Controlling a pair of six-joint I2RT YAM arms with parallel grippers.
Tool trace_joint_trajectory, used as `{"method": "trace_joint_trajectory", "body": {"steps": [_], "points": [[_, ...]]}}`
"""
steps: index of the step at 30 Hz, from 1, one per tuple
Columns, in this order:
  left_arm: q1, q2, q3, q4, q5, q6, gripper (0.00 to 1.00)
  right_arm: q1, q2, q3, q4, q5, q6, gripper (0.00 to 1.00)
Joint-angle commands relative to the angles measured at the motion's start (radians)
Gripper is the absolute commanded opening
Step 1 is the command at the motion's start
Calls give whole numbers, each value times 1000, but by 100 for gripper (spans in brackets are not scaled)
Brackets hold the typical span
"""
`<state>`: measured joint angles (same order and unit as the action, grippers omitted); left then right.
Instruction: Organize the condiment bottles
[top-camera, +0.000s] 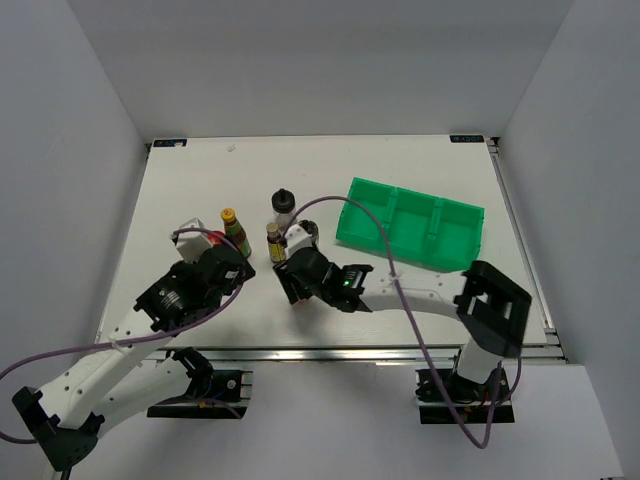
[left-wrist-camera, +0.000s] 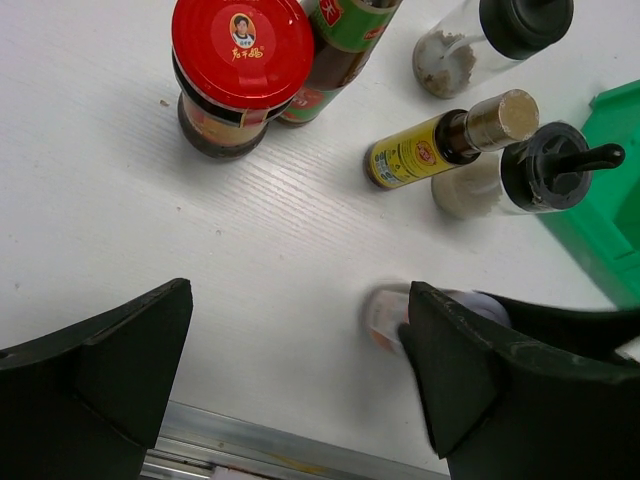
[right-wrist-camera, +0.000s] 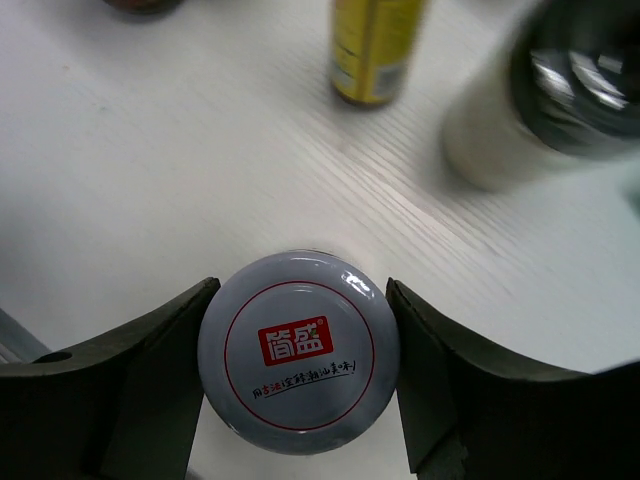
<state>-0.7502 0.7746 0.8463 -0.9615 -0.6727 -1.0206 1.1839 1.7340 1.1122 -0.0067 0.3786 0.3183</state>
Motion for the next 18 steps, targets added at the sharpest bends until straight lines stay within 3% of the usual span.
{"method": "trace_joint_trajectory", "body": {"steps": [1, 5, 10, 13, 18], "points": [[-1, 15, 17, 30, -11, 16, 98, -7, -207, -46, 8, 195, 53, 27], [0, 38, 17, 81, 7, 48, 98, -75, -370, -132, -128, 348, 119, 28], [-1, 80, 28, 141, 36, 83, 98, -387, -554, -213, -190, 270, 140, 27], [-1, 115, 27, 190, 77, 119, 98, -542, -611, -210, -185, 318, 88, 28], [-1, 163, 23, 251, 110, 158, 98, -827, -605, -158, -159, 251, 15, 27]]}}
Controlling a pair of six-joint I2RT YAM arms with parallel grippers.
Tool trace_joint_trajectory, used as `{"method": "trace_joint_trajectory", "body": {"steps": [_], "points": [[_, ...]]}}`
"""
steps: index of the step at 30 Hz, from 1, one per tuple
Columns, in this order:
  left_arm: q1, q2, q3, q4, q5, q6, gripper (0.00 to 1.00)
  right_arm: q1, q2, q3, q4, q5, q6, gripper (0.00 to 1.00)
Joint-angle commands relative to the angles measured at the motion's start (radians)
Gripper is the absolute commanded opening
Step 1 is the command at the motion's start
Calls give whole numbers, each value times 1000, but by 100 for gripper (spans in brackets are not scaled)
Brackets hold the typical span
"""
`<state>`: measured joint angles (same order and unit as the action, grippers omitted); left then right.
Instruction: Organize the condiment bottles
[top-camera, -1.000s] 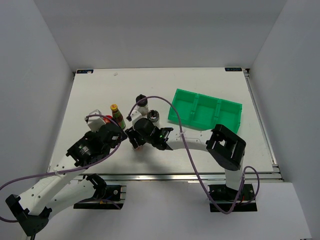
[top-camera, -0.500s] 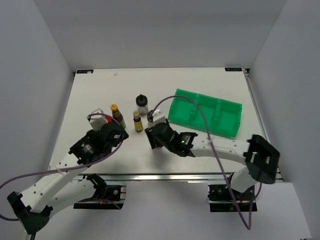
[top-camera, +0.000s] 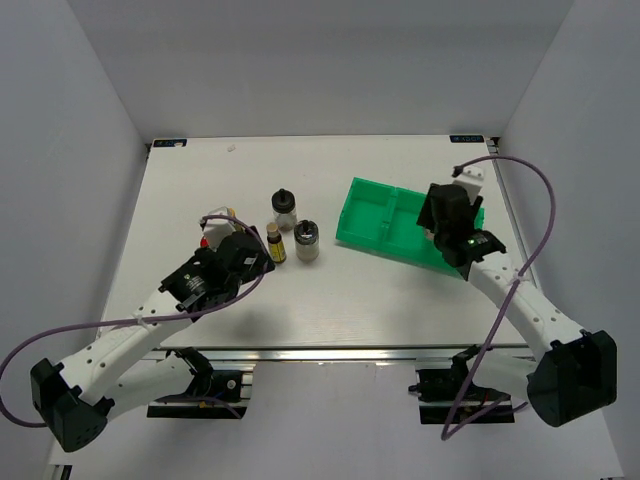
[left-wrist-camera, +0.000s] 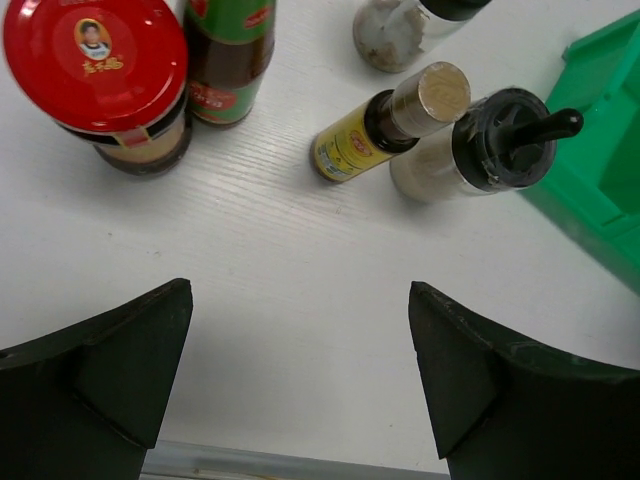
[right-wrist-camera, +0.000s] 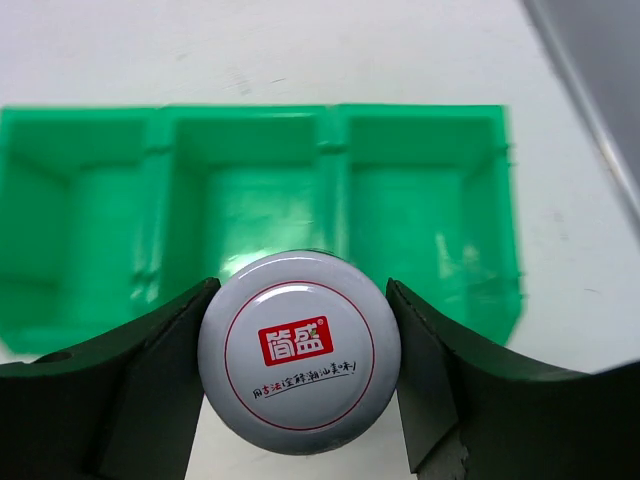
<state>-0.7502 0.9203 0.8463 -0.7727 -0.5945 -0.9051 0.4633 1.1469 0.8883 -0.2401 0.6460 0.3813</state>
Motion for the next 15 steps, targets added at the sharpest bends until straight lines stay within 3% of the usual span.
{"method": "trace_joint_trajectory", "body": {"steps": [1, 5, 10, 15], "points": [[0, 26, 27, 65, 33, 52, 98, -141, 8, 73, 74, -41, -51, 27], [-1, 66, 46, 70, 36, 67, 98, -294, 76, 107, 94, -71, -53, 26], [-1, 80, 60, 93, 39, 90, 98, -342, 163, 133, 159, -114, -90, 26], [0, 101, 76, 102, 33, 104, 98, -351, 244, 139, 203, -42, -88, 26]]}}
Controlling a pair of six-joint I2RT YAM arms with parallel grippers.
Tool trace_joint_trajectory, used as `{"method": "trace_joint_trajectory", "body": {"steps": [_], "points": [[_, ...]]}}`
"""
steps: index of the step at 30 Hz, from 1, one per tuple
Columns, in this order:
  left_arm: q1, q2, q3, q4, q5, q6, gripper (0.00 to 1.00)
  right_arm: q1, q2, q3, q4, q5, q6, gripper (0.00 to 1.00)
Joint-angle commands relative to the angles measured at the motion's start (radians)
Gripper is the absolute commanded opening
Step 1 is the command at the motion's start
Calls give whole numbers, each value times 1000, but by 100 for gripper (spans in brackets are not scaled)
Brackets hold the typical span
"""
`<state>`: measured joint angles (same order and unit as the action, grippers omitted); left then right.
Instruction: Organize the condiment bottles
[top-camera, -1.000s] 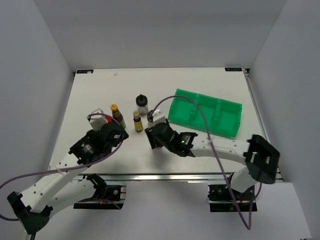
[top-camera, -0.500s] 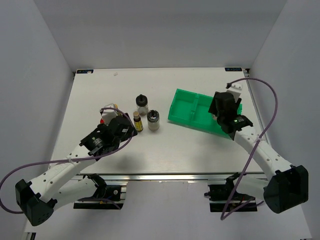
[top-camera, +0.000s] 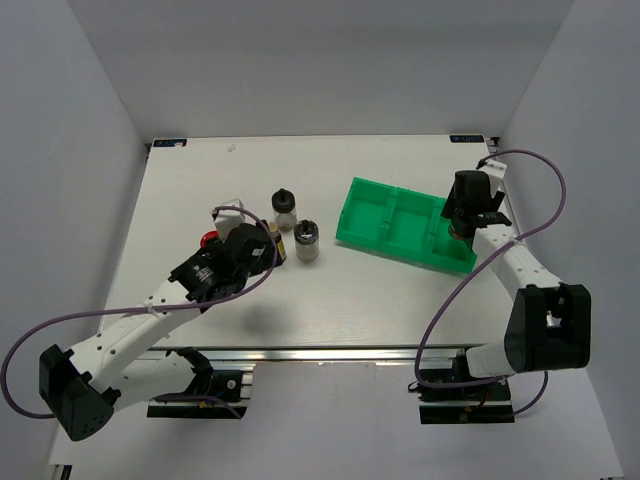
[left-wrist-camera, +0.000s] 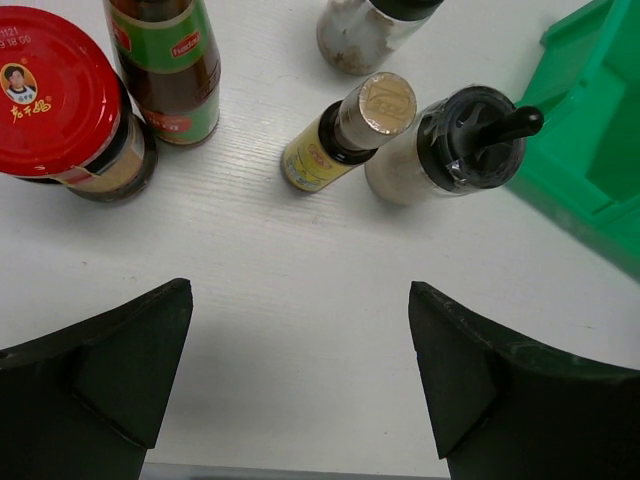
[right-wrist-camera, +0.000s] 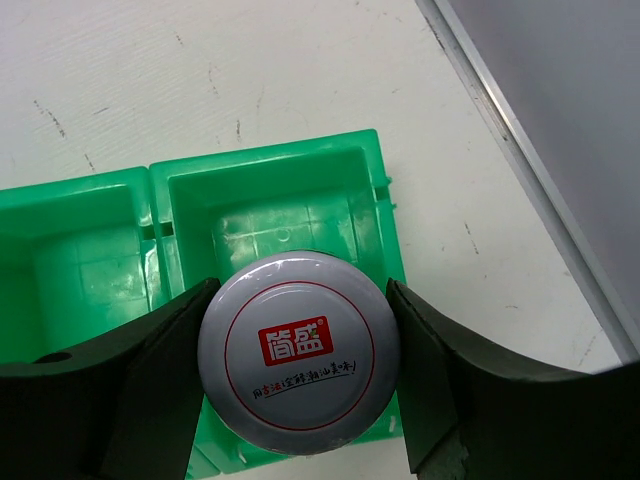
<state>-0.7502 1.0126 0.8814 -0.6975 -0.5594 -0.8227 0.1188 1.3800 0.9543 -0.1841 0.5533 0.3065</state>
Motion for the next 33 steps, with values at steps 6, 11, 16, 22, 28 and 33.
{"method": "trace_joint_trajectory", "body": {"steps": [6, 11, 16, 22, 28, 33], "points": [[-1, 50, 68, 36, -7, 34, 98, -21, 91, 64, 218, 68, -14, 25], [0, 87, 88, 47, -14, 40, 98, -28, 145, 63, 285, 56, -18, 25], [-1, 112, 106, 62, -36, 46, 98, -37, 195, 46, 333, 43, 11, 29], [0, 144, 129, 61, -62, 45, 98, -45, 241, 54, 331, 54, 46, 35], [0, 188, 155, 92, -74, 60, 98, -45, 246, 69, 288, 36, 66, 68], [0, 231, 172, 116, -74, 76, 98, -45, 220, 98, 229, 43, 69, 82]]}}
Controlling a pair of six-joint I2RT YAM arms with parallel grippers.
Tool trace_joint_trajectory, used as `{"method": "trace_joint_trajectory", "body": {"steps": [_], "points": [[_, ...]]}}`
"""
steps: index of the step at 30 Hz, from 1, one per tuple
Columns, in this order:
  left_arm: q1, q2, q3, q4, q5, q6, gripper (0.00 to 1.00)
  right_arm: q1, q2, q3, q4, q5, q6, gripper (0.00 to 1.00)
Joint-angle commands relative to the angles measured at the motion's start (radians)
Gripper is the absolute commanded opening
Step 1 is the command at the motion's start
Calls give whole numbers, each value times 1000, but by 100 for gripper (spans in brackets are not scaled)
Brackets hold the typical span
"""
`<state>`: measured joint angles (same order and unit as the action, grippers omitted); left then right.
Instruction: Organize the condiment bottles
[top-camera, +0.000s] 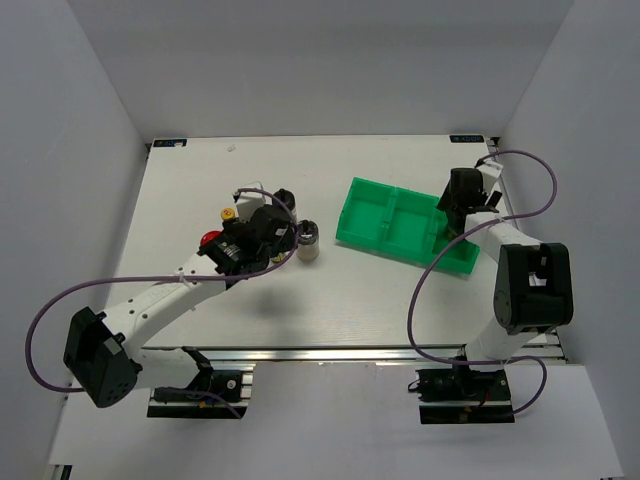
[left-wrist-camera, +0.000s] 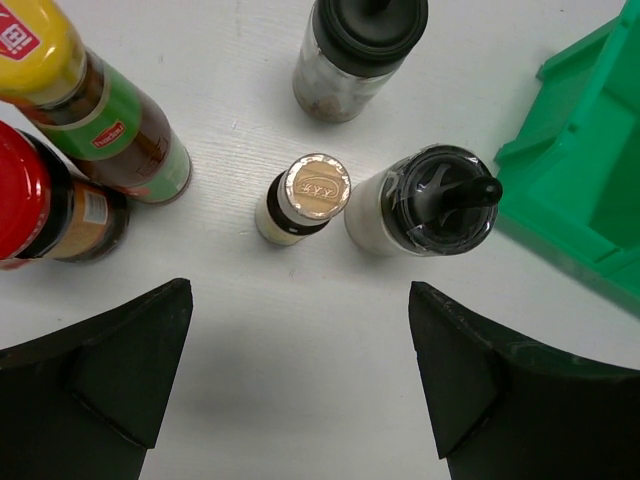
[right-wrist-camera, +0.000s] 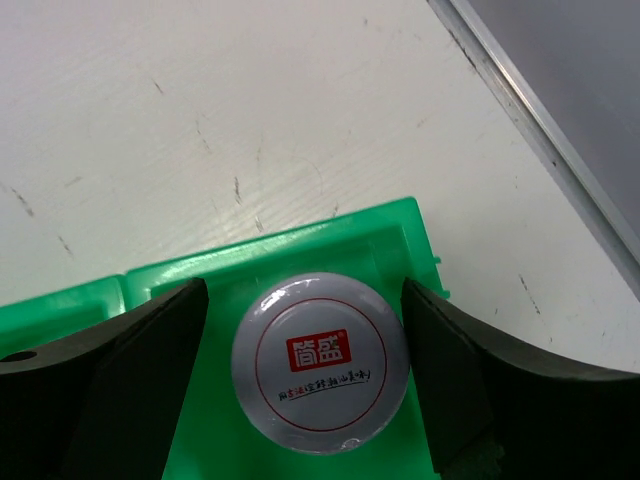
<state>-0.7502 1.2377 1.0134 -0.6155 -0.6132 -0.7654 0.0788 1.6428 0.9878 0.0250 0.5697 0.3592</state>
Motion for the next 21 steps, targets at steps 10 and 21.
{"method": "trace_joint_trajectory", "body": {"steps": [10, 21], "points": [[44, 103, 76, 103, 27, 80, 98, -5, -196, 98, -132, -34, 1, 89], [144, 180, 79, 183, 151, 179, 91, -5, -523, -106, -172, -195, 98, 89]]}}
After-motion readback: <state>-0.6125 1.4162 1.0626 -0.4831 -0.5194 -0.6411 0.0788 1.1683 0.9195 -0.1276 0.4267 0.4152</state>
